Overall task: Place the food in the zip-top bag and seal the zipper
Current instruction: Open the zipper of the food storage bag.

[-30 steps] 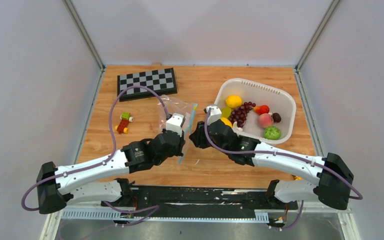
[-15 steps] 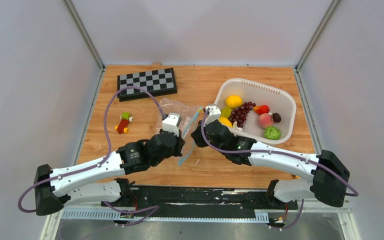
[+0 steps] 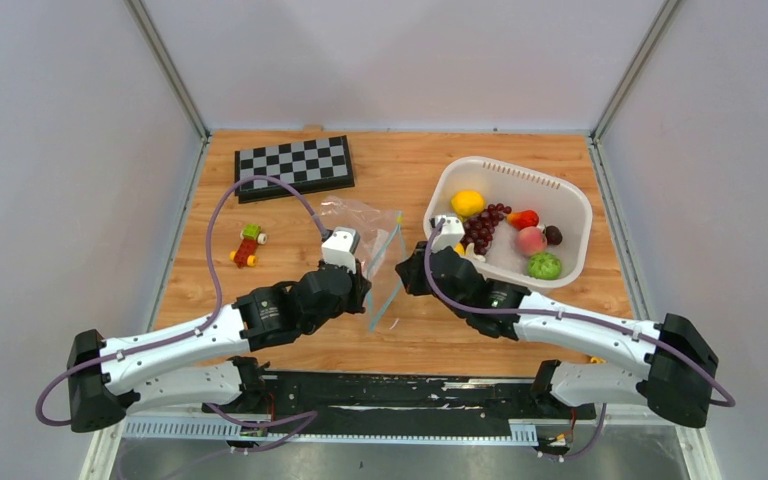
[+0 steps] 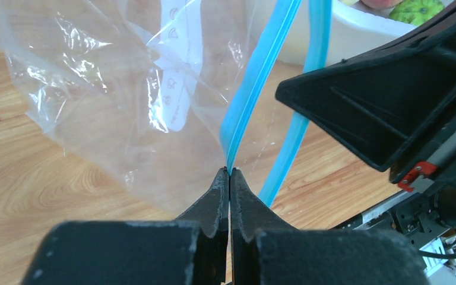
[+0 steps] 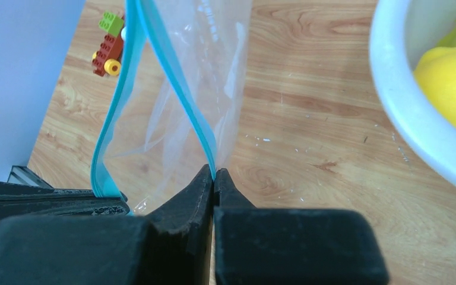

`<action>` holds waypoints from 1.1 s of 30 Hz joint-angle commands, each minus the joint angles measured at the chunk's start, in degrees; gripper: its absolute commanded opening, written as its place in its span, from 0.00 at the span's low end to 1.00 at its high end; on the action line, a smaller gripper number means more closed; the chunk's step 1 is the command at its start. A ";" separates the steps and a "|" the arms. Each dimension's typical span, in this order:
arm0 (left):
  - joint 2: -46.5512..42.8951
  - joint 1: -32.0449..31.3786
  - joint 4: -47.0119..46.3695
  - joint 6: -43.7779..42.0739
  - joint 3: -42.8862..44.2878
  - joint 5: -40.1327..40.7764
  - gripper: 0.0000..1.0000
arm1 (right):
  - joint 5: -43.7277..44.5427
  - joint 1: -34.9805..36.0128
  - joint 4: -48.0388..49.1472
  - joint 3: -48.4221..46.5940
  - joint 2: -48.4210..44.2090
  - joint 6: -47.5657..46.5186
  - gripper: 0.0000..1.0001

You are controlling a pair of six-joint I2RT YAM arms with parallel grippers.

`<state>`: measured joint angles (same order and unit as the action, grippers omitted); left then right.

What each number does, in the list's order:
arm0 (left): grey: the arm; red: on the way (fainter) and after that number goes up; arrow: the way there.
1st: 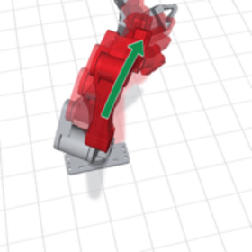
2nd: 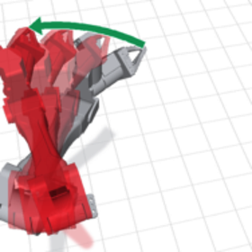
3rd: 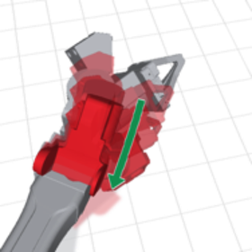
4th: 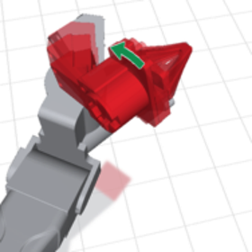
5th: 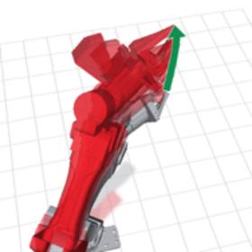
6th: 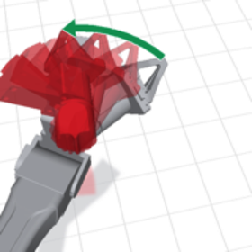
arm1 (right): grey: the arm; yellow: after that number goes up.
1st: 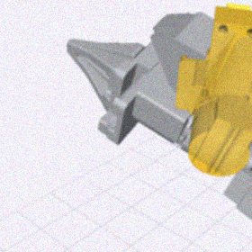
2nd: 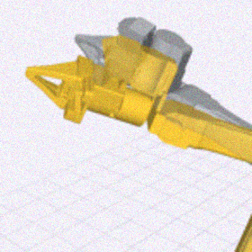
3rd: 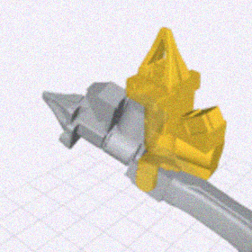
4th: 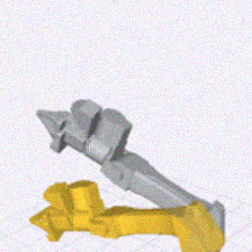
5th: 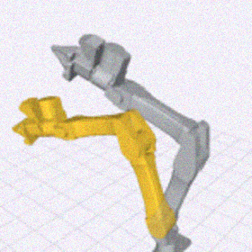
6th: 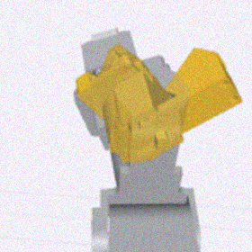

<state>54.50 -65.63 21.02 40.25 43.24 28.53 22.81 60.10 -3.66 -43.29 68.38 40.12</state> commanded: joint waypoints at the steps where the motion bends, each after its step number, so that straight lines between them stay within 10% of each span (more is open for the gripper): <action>1: -0.34 -0.29 -0.97 1.15 0.27 0.67 0.00 | 5.17 0.15 0.04 0.61 -3.52 2.13 0.00; 30: -5.50 -0.21 12.70 -2.19 5.15 15.49 0.00 | 1.32 -0.89 5.40 -5.61 7.49 2.17 0.00; 33: -7.13 -0.22 9.91 -4.07 2.37 14.16 0.21 | -0.57 -0.86 5.55 -7.09 9.03 1.50 0.00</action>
<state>49.34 -65.60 32.80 38.26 47.05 40.82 24.25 59.44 -2.24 -46.33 76.12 42.30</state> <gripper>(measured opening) 0.109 0.015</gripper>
